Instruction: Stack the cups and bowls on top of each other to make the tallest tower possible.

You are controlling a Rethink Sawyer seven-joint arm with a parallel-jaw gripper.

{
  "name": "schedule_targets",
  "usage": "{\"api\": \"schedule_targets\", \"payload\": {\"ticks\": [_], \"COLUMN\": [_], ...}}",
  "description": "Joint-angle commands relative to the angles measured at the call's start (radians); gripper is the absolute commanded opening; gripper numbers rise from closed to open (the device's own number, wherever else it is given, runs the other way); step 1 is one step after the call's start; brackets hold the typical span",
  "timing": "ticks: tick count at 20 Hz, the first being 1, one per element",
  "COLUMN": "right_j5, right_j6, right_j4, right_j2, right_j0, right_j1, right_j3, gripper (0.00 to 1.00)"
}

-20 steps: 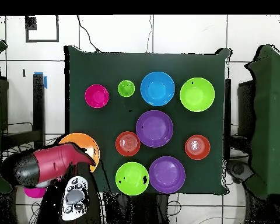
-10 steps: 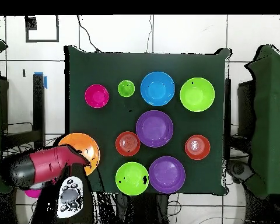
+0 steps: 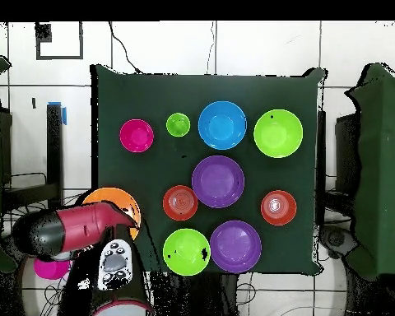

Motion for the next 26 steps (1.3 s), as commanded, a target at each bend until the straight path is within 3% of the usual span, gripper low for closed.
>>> {"api": "schedule_targets", "payload": {"ticks": [1,5,9,15,18,22,26], "right_j5": [-0.073,-0.063,-0.113,-0.043,-0.017,-0.035,-0.086], "right_j6": [0.094,0.113,0.107,0.244,0.273,0.242,0.192], "right_j4": [0.010,0.002,0.006,0.058,0.079,0.073,0.080], "right_j2": [0.052,0.040,0.054,0.001,-0.015,-0.028,0.003], "right_j0": [-0.022,-0.001,-0.013,0.088,0.133,0.147,0.114], "right_j1": [0.047,0.059,0.082,0.010,0.010,0.049,0.096], "right_j3": [0.047,0.020,0.037,0.039,0.013,-0.015,-0.012], "gripper": [1.00,1.00,1.00,1.00,1.00,1.00,1.00]}}
